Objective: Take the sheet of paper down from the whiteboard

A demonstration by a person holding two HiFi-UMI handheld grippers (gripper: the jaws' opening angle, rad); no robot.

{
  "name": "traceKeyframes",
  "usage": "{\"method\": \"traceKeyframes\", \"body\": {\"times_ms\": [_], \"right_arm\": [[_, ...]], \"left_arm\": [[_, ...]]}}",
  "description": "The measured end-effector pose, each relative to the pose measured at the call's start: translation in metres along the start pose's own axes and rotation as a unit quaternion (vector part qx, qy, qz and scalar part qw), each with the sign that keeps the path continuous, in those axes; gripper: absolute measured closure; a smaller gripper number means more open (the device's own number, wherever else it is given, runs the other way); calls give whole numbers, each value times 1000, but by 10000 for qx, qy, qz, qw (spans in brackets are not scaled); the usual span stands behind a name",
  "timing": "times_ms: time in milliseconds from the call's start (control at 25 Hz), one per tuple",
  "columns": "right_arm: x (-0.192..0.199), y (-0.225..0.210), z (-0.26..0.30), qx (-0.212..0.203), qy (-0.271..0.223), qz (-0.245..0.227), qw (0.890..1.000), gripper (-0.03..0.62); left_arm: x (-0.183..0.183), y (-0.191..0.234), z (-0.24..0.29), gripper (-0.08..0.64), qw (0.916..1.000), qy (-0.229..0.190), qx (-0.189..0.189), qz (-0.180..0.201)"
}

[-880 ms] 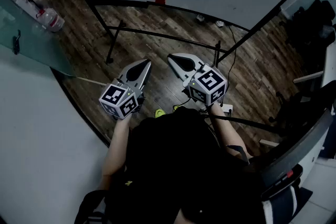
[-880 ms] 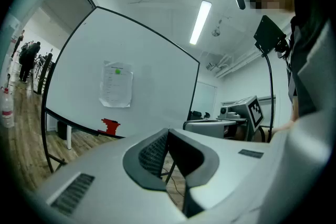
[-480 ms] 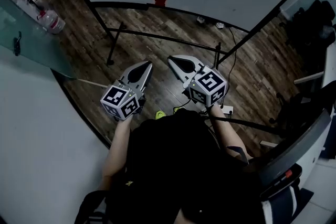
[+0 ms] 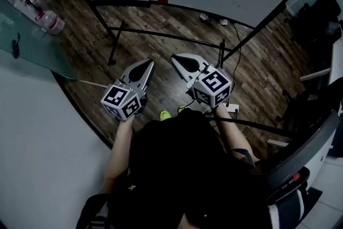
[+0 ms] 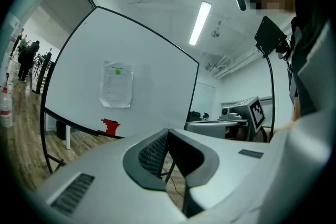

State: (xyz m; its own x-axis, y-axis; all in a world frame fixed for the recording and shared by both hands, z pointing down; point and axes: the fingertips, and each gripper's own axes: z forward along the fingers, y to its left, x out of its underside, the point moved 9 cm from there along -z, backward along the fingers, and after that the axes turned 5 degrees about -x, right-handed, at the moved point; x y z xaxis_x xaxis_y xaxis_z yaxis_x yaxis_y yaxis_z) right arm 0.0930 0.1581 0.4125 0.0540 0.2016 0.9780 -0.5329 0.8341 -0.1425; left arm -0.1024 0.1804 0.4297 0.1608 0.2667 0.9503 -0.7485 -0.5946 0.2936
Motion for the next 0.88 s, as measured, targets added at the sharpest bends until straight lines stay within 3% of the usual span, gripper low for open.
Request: {"method": "traceKeyframes", "body": {"times_ms": [880], "right_arm": [[-5,-14,20,218,209,-106,9995,580]], "left_arm": [[-2,26,8,541,9999,-20,-50,-106]]}}
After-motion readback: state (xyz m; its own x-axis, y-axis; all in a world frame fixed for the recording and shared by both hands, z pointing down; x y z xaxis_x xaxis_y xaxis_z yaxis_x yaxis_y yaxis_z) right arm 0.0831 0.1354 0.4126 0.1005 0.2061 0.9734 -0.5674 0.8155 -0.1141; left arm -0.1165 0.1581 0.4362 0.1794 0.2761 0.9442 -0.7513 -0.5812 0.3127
